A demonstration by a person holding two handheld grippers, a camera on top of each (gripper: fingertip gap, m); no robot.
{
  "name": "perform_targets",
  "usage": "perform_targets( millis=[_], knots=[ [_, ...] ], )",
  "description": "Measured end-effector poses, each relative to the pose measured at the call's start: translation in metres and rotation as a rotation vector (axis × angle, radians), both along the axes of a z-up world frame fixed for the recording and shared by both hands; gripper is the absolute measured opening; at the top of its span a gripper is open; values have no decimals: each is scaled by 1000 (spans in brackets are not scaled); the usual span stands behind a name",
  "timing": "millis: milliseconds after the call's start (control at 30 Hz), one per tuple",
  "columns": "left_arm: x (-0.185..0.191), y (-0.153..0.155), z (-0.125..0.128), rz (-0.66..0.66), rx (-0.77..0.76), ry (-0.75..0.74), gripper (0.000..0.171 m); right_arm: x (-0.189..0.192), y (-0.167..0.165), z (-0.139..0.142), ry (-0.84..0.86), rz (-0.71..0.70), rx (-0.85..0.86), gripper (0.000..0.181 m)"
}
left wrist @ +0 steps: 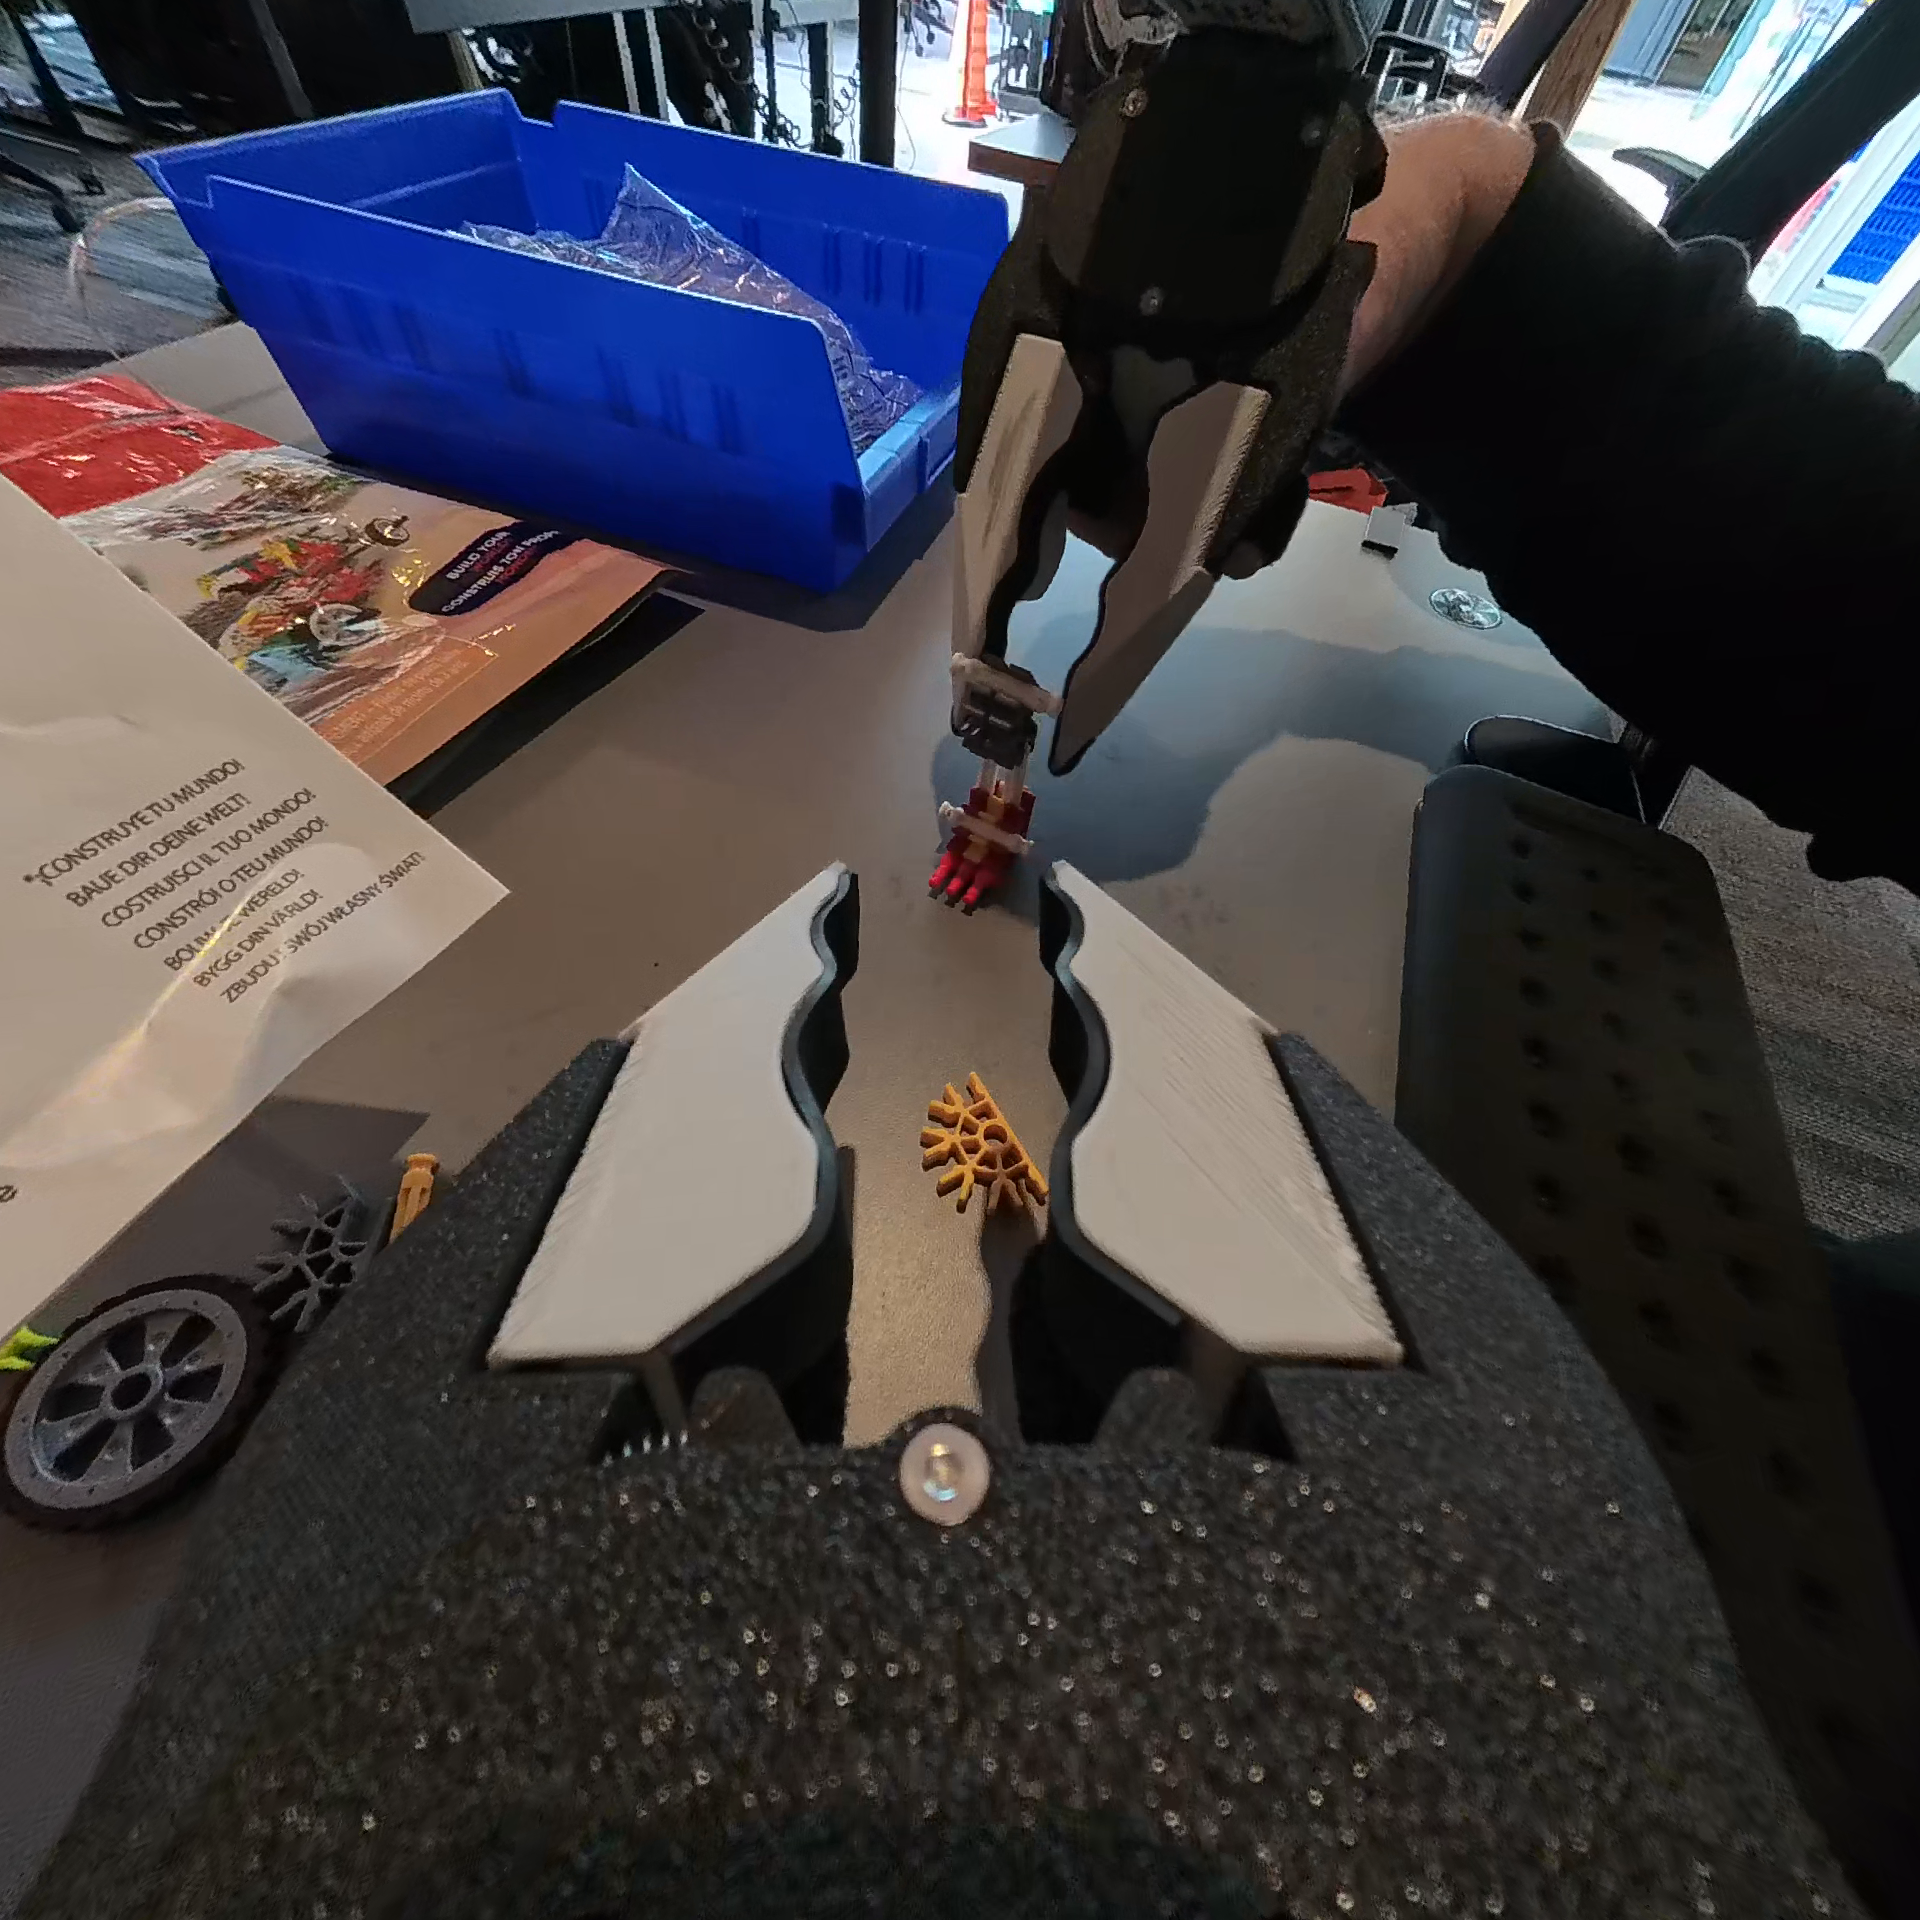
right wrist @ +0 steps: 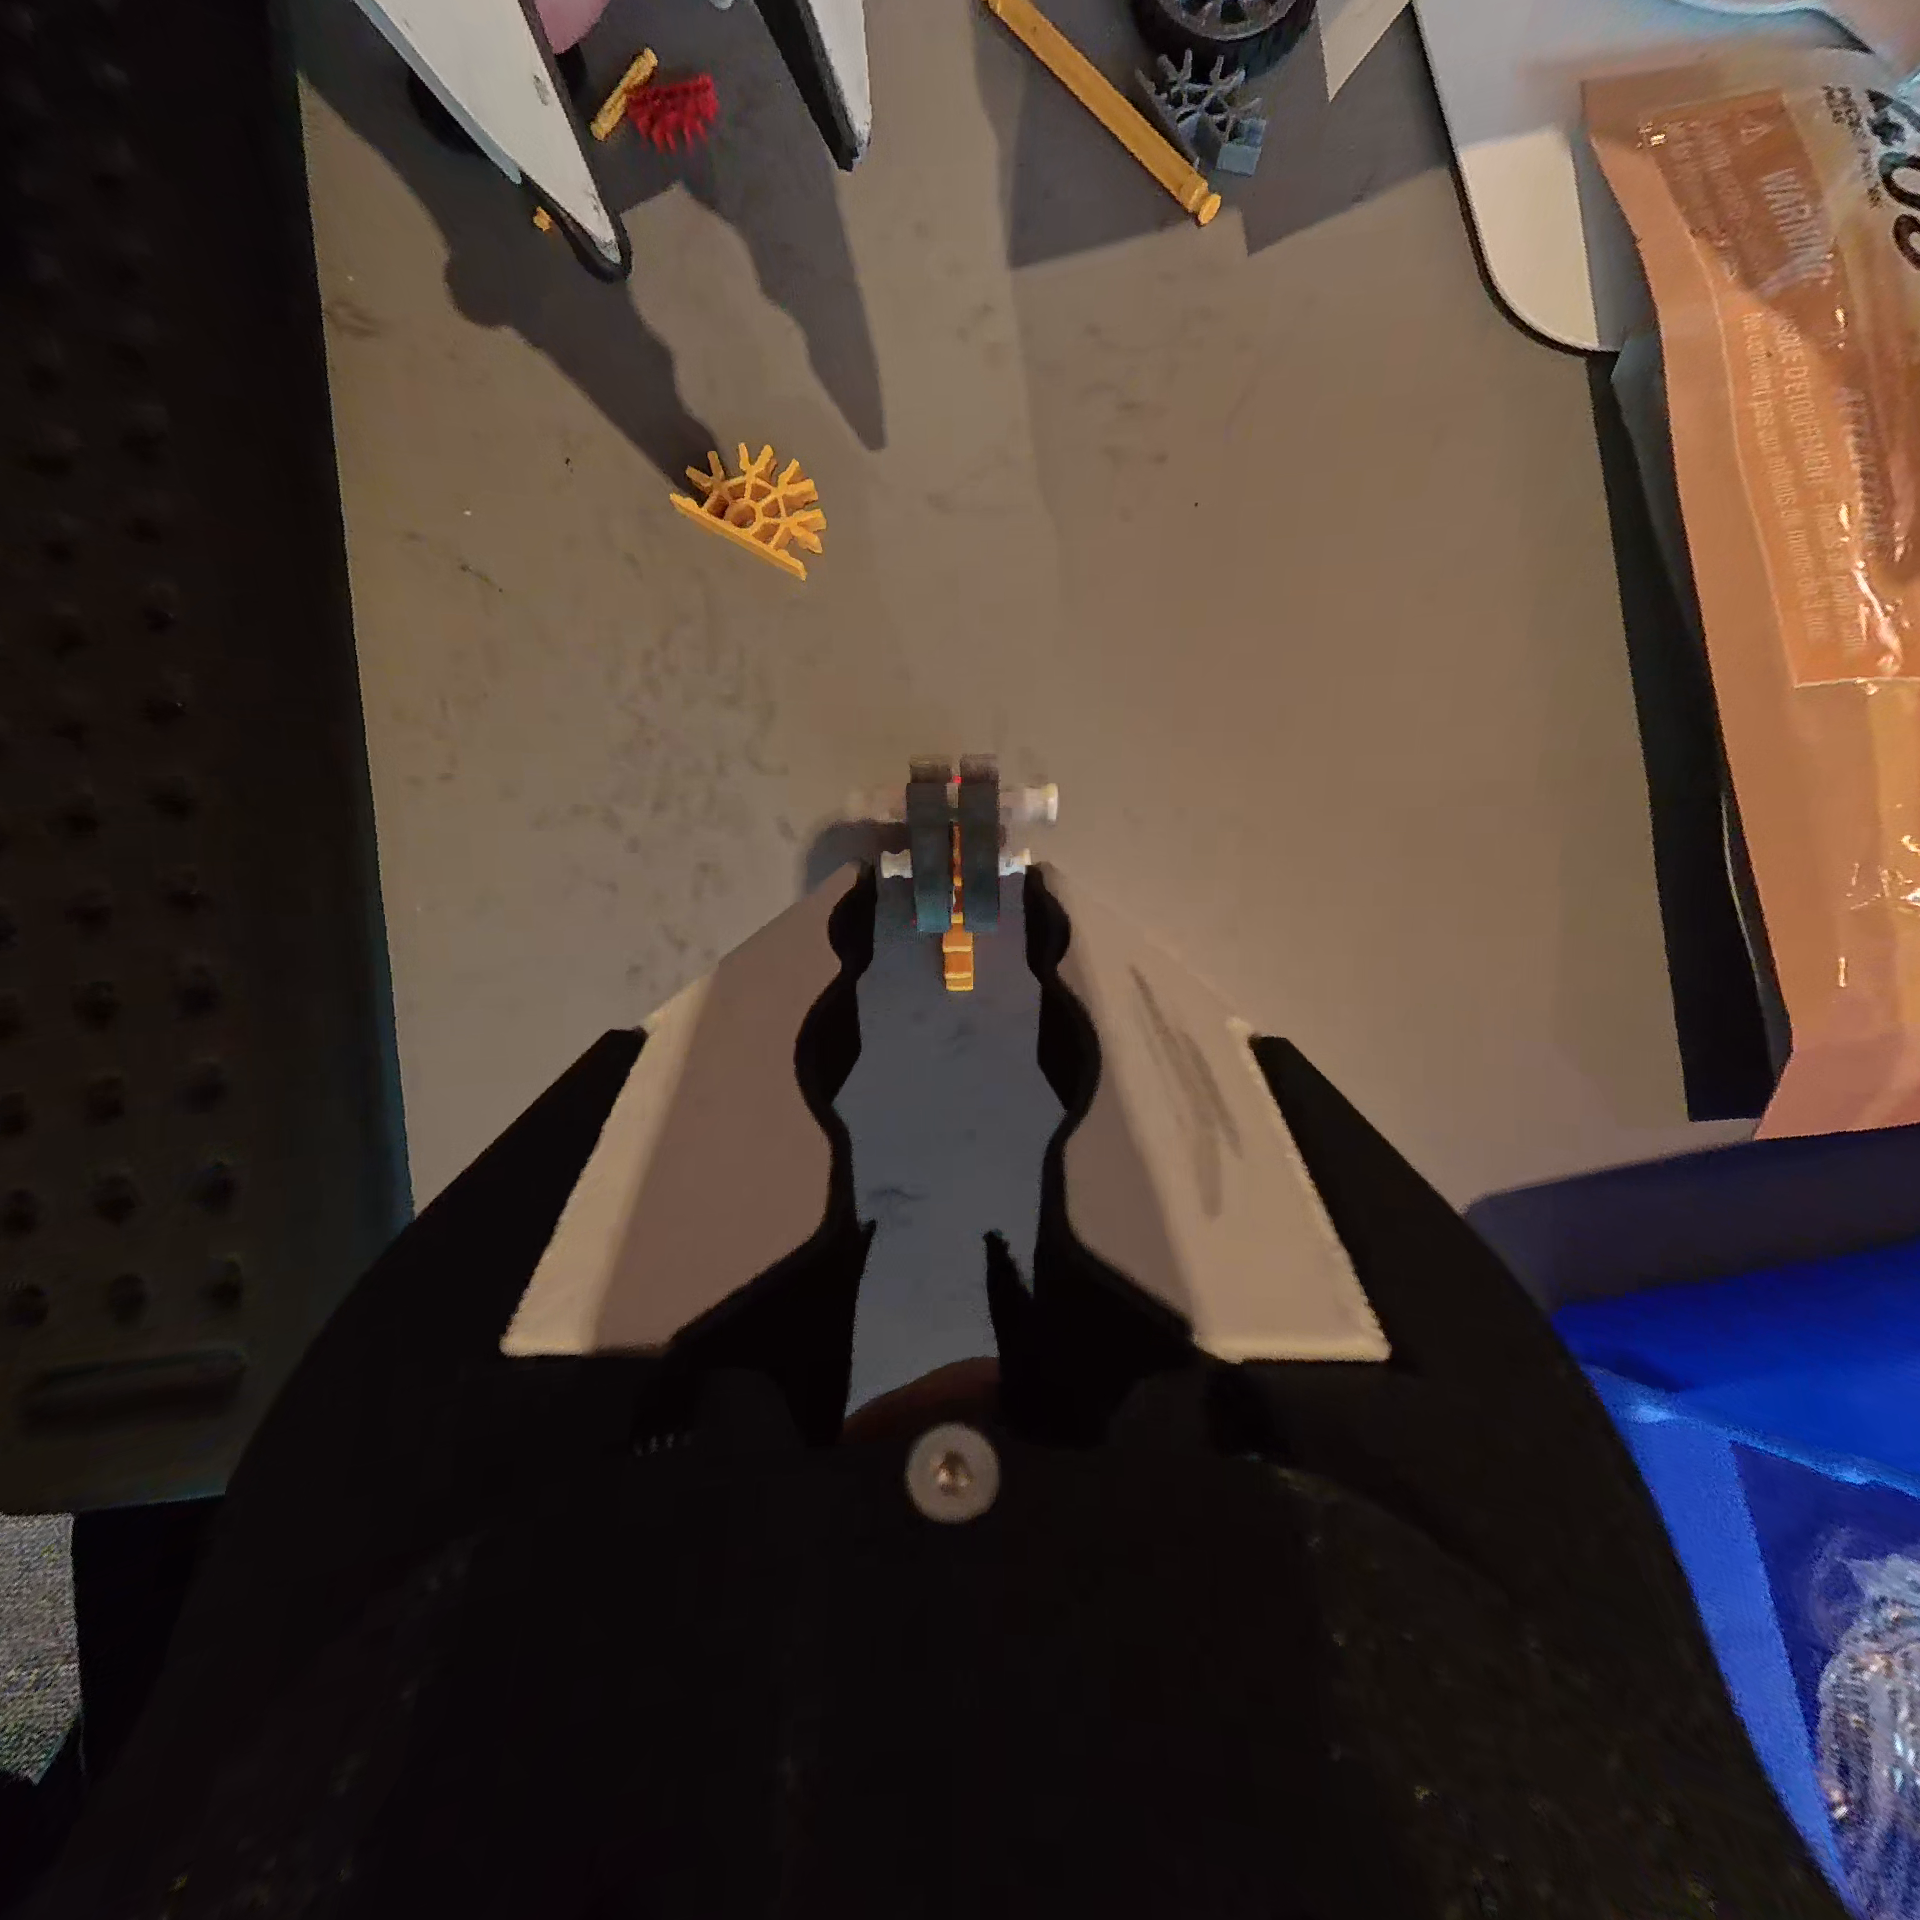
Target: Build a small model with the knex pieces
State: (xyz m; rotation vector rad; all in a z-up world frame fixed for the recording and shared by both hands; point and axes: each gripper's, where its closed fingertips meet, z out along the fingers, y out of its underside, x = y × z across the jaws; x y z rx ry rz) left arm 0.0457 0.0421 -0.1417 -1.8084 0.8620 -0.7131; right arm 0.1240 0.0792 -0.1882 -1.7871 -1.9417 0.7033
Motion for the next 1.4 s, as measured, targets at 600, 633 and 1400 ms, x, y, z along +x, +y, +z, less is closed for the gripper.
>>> perform_targets(
  millis=[600, 633, 1400],
  knots=[
    [-1, -6, 14, -39, 128, 90, 33, -29, -65, 97, 286, -24, 252, 26],
    [-2, -8, 16, -42, 139, 95, 32, -41, -72, 101, 315, -16, 249, 21],
    [-70, -15, -3, 46, 178, 227, 28, -149, -59, 61, 587, -203, 212, 16]
  ],
)
